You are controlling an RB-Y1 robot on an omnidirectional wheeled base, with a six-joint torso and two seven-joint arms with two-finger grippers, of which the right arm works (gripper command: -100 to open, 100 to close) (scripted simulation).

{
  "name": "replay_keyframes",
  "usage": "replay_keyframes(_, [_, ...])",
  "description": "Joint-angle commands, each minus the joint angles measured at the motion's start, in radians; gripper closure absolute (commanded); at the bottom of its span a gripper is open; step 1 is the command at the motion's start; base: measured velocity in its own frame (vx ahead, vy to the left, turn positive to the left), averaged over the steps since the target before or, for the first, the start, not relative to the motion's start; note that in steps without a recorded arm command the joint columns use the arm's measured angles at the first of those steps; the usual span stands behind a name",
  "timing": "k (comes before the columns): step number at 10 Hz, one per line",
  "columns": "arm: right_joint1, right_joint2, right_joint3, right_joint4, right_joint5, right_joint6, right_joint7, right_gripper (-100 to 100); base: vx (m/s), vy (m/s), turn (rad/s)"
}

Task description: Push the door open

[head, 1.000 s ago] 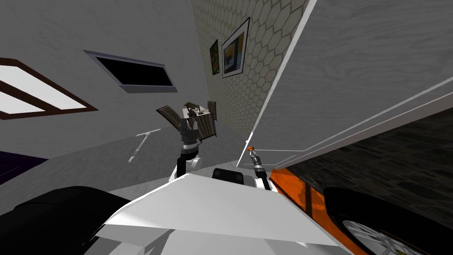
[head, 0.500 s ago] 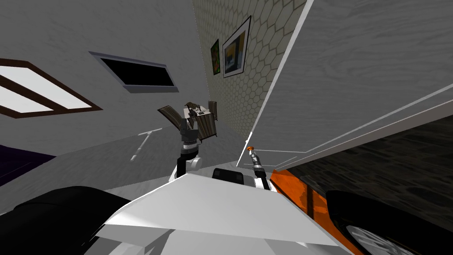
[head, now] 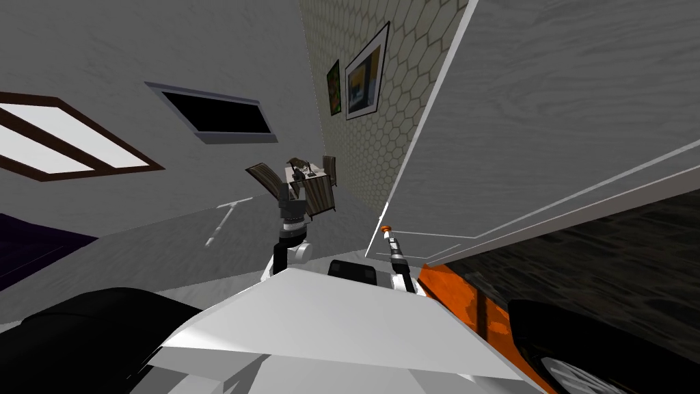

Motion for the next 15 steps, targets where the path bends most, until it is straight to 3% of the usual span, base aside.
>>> replay_keyframes(1, [-0.004, 0.006, 0.013, -0.008, -0.028, -0.003, -0.05, 100, 0.018, -0.025, 0.032])
replay_keyframes(4, [-0.004, 0.009, 0.023, -0.009, -0.052, -0.005, -0.099, 100, 0.014, -0.02, 0.024])
replay_keyframes(6, [-0.006, 0.016, 0.042, -0.01, -0.101, -0.007, -0.164, 100, 0.015, -0.028, 0.048])
replay_keyframes(11, [-0.007, 0.024, 0.062, -0.012, -0.151, -0.01, -0.266, 100, 0.016, -0.023, 0.028])
replay_keyframes(13, [-0.008, 0.031, 0.083, -0.013, -0.202, -0.012, -0.332, 100, 0.018, -0.03, 0.042])
replay_keyframes(15, [-0.008, 0.031, 0.083, -0.013, -0.202, -0.012, -0.35, 100, 0.01, -0.02, 0.023])
